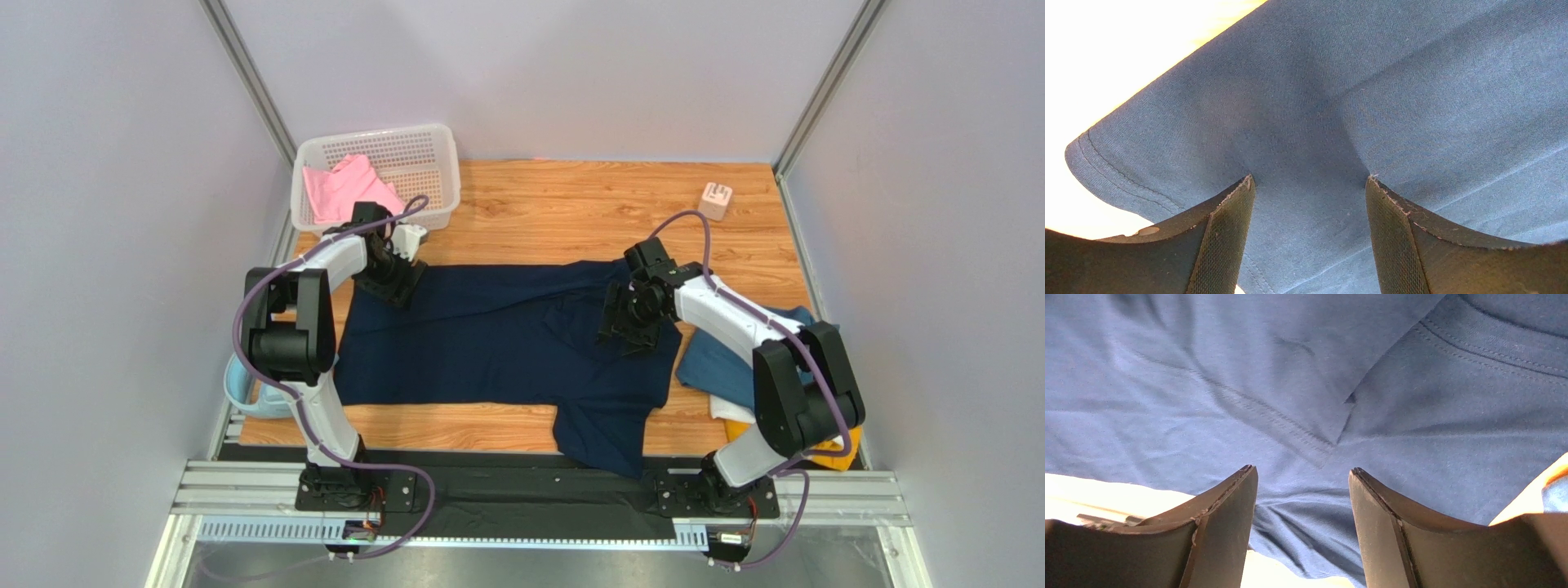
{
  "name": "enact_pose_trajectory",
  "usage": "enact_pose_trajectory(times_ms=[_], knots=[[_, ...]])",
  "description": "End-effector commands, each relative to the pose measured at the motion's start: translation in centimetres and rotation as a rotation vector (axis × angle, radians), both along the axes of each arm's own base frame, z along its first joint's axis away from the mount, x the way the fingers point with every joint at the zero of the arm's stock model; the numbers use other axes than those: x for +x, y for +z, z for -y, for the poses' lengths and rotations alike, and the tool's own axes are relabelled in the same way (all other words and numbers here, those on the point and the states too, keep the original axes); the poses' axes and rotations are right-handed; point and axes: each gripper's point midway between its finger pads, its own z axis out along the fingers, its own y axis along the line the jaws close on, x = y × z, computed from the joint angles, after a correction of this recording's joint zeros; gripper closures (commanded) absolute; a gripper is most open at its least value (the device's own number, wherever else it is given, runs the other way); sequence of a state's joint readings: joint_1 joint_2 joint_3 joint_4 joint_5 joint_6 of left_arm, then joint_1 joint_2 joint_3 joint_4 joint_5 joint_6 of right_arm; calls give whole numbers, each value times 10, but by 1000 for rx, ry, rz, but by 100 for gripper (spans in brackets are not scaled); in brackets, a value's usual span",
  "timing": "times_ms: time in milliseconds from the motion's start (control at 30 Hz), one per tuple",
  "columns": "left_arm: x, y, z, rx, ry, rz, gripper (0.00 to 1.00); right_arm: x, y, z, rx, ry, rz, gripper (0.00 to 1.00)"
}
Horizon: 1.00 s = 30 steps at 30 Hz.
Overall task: Fold and stack the t-shirts
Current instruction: Fold the flattened tshirt in 1/3 of the way
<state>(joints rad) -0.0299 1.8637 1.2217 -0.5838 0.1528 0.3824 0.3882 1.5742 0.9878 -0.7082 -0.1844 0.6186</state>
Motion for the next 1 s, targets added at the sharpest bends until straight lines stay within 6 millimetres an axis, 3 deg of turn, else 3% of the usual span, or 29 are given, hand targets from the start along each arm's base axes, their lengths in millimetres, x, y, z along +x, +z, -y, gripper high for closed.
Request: enact_pose_trajectory(times_ms=[0, 667, 967], knots=[[-3, 2, 3, -33, 8, 5, 27, 2, 8, -7, 48, -31, 18, 38], [-8, 7, 5, -48, 4, 7, 27, 10, -14, -18, 61, -48, -8, 40], [-11, 5, 5, -44, 1, 5, 28, 15, -17, -21, 72, -57, -7, 50]])
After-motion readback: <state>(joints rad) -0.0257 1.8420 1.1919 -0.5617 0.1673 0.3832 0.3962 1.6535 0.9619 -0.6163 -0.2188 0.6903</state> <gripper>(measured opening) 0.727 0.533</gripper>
